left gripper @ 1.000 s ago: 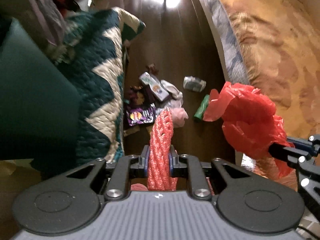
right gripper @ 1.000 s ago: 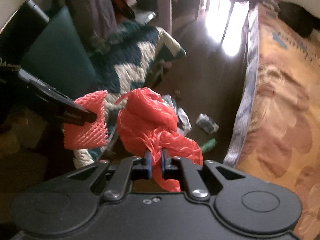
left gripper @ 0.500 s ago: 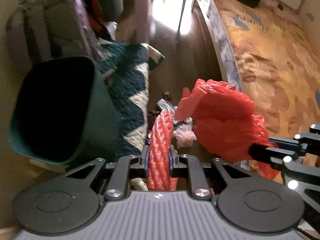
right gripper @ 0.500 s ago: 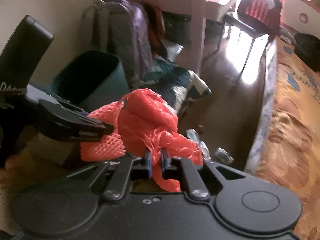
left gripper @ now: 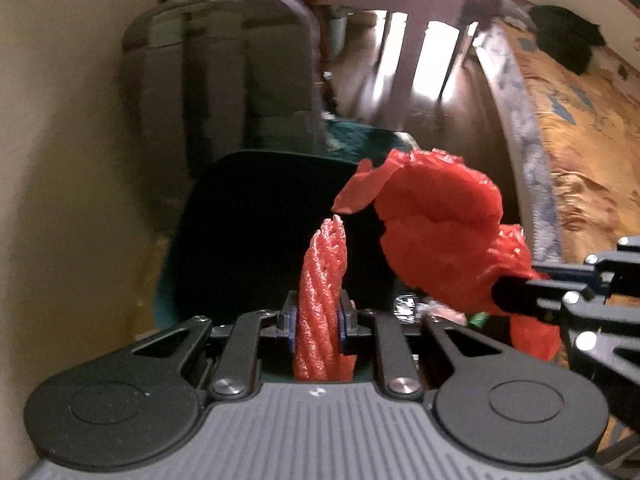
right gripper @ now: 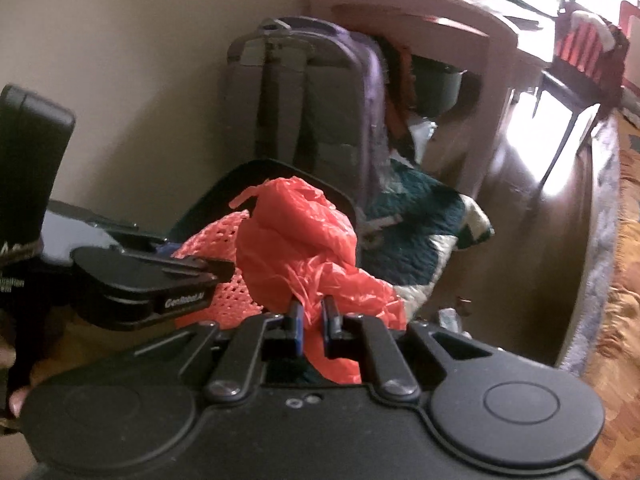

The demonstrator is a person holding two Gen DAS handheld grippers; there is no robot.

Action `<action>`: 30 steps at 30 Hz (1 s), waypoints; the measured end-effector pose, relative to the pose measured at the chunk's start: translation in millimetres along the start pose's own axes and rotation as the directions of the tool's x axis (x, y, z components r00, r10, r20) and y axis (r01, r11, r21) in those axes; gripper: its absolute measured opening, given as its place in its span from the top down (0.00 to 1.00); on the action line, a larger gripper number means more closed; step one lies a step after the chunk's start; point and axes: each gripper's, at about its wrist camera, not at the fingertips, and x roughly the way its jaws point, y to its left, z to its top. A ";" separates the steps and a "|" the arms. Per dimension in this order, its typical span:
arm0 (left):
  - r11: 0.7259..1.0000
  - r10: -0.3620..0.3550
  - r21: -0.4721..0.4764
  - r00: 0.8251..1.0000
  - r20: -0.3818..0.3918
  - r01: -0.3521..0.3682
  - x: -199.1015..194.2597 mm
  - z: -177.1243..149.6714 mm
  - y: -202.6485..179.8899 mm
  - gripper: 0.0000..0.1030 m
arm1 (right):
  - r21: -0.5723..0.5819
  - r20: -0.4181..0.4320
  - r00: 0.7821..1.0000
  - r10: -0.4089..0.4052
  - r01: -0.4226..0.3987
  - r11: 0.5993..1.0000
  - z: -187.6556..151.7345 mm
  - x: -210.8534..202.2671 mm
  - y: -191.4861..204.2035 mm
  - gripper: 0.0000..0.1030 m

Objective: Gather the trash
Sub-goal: 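Carry the red mesh sleeve and red bag into the green bin with both tools, then open both tools to drop the red items into the bin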

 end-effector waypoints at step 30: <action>0.998 -0.056 -0.025 0.974 -0.218 0.052 119.0 8.5 57.6 0.54 | 0.029 -0.281 0.958 -0.048 0.059 0.998 62.9 161.9 24.0 0.78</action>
